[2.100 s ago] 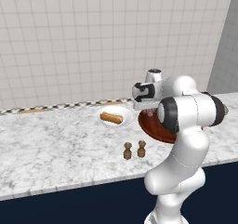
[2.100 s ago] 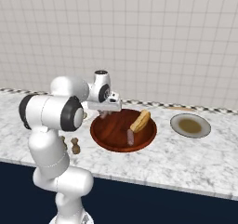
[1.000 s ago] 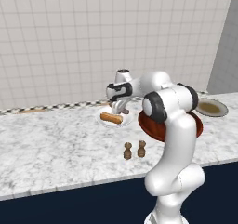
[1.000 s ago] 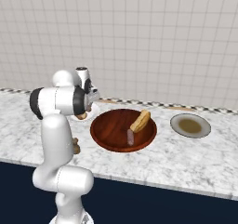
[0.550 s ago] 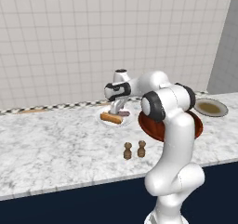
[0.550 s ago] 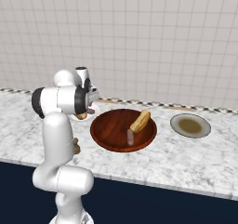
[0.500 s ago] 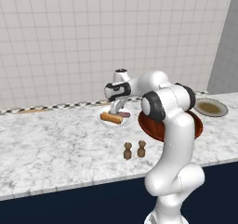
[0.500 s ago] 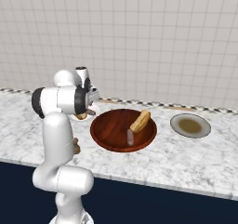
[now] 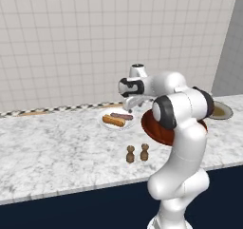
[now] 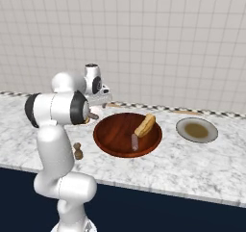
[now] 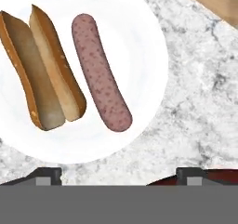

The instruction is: Place one bun and one sausage from the bowl on each plate.

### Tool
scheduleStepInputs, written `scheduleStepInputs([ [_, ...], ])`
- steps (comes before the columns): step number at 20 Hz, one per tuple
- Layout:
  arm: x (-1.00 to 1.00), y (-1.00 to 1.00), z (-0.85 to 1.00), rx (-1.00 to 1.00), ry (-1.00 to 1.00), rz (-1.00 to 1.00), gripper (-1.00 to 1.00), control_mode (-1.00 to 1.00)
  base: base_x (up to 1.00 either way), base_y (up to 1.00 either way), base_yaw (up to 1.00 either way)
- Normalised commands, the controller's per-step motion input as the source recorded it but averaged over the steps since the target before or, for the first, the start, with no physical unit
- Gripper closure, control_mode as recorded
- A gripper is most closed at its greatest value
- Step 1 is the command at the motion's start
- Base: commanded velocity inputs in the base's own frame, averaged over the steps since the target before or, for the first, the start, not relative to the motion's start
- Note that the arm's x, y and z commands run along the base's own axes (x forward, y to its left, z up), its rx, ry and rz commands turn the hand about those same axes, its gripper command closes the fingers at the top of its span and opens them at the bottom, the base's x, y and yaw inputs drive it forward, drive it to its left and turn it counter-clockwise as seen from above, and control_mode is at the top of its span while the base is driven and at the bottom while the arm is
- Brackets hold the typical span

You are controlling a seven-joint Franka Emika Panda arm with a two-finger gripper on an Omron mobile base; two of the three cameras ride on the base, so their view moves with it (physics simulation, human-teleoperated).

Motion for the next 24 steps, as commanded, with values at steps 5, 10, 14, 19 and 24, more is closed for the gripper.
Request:
scheduleStepInputs([
  [5,-0.33,-0.99,0.0,0.0,0.09,-0.53,-1.0,-1.0,0.0,0.0,0.0],
  [10,-0.32,-1.0,0.02,0.0,0.05,-0.49,-1.0,-1.0,0.0,0.0,0.0],
  [14,-0.24,-0.94,0.0,0.0,0.0,-0.38,-1.0,-1.0,0.0,0.0,0.0],
  [19,-0.27,-0.85,-0.01,-0.01,-0.02,-0.4,-1.0,-1.0,0.0,0.0,0.0],
  [24,-0.01,-0.39,-0.13,-0.07,-0.04,-0.28,-1.0,-1.0,0.0,0.0,0.0],
])
